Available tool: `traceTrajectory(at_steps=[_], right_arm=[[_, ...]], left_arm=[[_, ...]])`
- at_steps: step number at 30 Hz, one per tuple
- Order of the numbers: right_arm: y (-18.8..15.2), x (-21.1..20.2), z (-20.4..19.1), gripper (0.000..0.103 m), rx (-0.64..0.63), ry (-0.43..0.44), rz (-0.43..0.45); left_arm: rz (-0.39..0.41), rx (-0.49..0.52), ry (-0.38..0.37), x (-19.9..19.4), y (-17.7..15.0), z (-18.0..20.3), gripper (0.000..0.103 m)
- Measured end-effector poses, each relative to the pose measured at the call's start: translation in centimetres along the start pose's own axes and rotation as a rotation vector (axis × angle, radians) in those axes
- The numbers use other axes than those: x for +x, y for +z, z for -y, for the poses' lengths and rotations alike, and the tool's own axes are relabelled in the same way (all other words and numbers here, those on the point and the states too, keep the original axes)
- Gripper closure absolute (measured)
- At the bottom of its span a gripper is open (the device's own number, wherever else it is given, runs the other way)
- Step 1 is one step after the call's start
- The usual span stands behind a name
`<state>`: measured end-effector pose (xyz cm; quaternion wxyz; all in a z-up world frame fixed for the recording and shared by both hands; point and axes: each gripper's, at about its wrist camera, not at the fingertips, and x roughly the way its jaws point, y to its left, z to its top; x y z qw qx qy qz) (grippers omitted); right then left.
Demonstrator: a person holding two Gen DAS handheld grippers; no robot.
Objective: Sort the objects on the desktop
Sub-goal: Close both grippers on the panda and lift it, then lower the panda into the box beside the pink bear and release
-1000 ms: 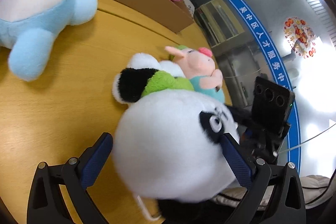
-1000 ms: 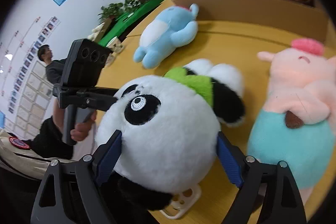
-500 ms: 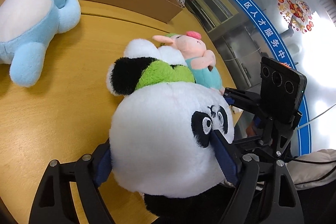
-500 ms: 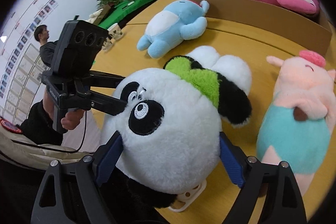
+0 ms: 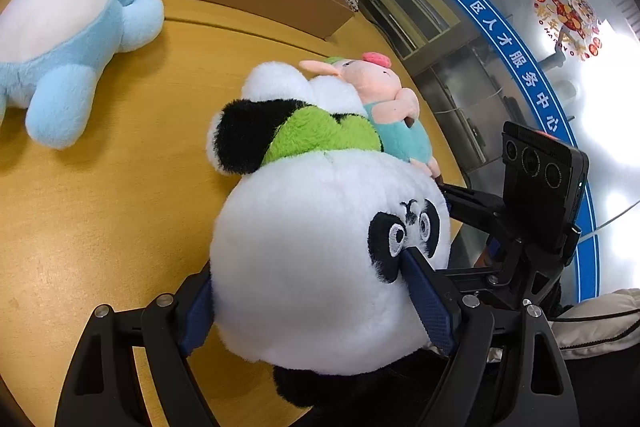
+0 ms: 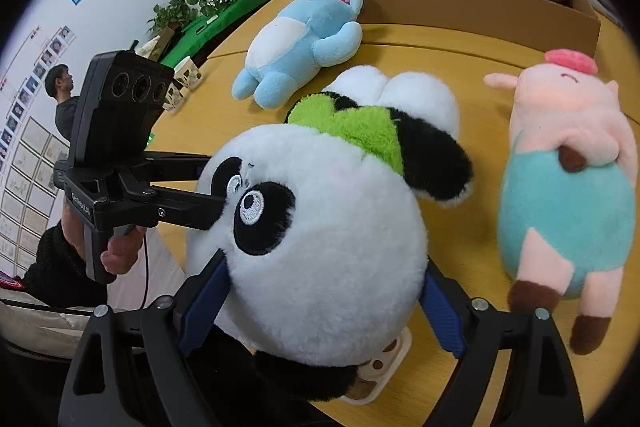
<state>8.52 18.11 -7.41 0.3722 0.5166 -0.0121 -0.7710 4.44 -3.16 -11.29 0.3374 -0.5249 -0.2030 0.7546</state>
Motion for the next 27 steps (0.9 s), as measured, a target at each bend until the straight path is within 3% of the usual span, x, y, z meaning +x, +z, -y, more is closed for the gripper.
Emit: traceTrajectory(at_steps=[5,9,13,18,21,27], right_arm=[[0.6,-1.3,-1.0,0.04,-0.05,-0.003,0.075],[2.1,-3.1,-1.6,0.041,-0.089,0.0,0.151],[5.8,-6.6,-2.8,0.042,-0.161,-0.032,0.274],[13.0,-10.5,-4.3,0.042,-0.287,-0.092,0.407],[19.3,-11.2,-5.0,0.042,-0.355,-0.122,0.471],[26.2,-5.0,-0.4,0.042,-0.315,-0.092,0.425]], left_arm=[[0.052,0.007,0.008,-1.4,0.0,0.9,0.023],[0.109,0.069,0.023,-3.6,1.6,2.8,0.024],[0.202,0.185,0.033,-7.0,5.7,5.6,0.024],[0.312,0.359,0.083,-12.3,13.4,9.2,0.024],[0.357,0.425,0.122,-14.4,19.6,9.6,0.024],[0.36,0.384,0.145,-14.4,32.3,4.0,0.024]])
